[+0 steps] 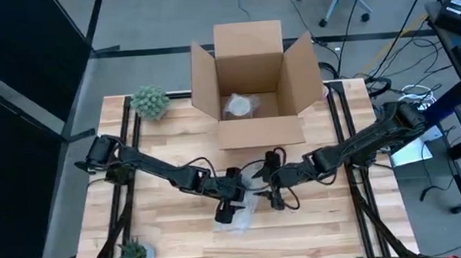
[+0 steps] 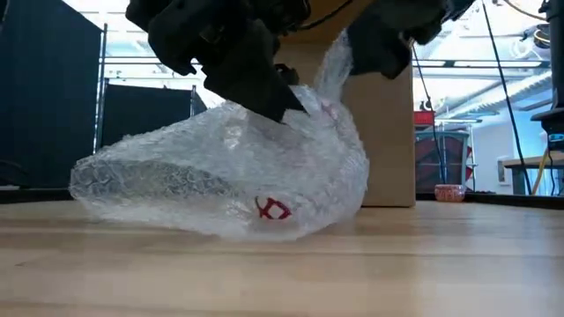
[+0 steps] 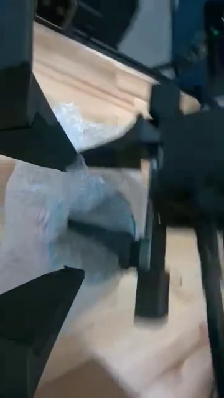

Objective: Wrap mug
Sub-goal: Wrap the red mug with the bubble wrap

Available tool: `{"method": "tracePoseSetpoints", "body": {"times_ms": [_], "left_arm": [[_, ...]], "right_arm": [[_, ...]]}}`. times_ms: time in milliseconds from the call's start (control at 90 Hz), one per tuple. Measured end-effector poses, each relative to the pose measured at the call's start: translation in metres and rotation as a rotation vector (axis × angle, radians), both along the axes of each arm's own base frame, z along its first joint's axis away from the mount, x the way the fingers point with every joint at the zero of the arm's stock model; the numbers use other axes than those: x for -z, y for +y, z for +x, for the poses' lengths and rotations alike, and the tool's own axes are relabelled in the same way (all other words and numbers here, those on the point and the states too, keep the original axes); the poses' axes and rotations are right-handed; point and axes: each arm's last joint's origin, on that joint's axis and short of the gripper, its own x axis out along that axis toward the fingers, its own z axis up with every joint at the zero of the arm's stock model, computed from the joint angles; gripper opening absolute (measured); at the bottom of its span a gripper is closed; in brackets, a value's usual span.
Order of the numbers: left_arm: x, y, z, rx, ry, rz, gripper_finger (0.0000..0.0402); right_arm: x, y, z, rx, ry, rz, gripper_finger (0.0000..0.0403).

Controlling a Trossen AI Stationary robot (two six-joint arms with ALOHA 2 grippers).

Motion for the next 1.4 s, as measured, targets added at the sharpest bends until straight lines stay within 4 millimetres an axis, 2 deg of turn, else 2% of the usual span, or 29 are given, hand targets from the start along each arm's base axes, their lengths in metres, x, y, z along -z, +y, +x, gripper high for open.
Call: {"method": "tracePoseSetpoints", "body": {"times_ms": [122,244,389,578,789,900,1133,1267,1400], "left_arm": [[0.0,0.0,0.0,-0.004,0.002,-0.002,0.0264],[0.002,0.0,-0.001,0.0,0.008,-0.009,0.0264],[0.003,-0.001,-0.001,0.002,0.013,-0.01,0.0264],[0.003,-0.001,-0.001,0.003,0.009,-0.011,0.0264],[0.003,-0.001,-0.001,0.003,0.009,-0.011,0.0264],[0.003,-0.003,-0.002,0.016,0.017,0.001,0.0264],[-0.014,-0.014,-0.009,0.04,0.003,-0.014,0.0264],[-0.033,-0.012,-0.013,0.017,-0.035,-0.025,0.0264],[-0.041,-0.011,-0.018,0.016,-0.034,-0.016,0.0264]], "right_arm": [[0.007,-0.013,0.0,0.169,0.051,0.099,0.0258],[0.014,-0.019,0.008,0.212,0.081,0.199,0.0258],[-0.003,-0.018,0.022,0.227,0.113,0.204,0.0258],[-0.014,-0.012,0.044,0.274,0.209,0.2,0.0258],[0.009,-0.006,0.067,0.335,0.32,0.215,0.0258],[0.023,-0.004,0.073,0.352,0.358,0.224,0.0258],[0.036,0.004,0.075,0.346,0.401,0.227,0.0258],[0.038,0.003,0.071,0.362,0.427,0.212,0.0258],[0.04,0.003,0.071,0.368,0.432,0.2,0.0258]]}}
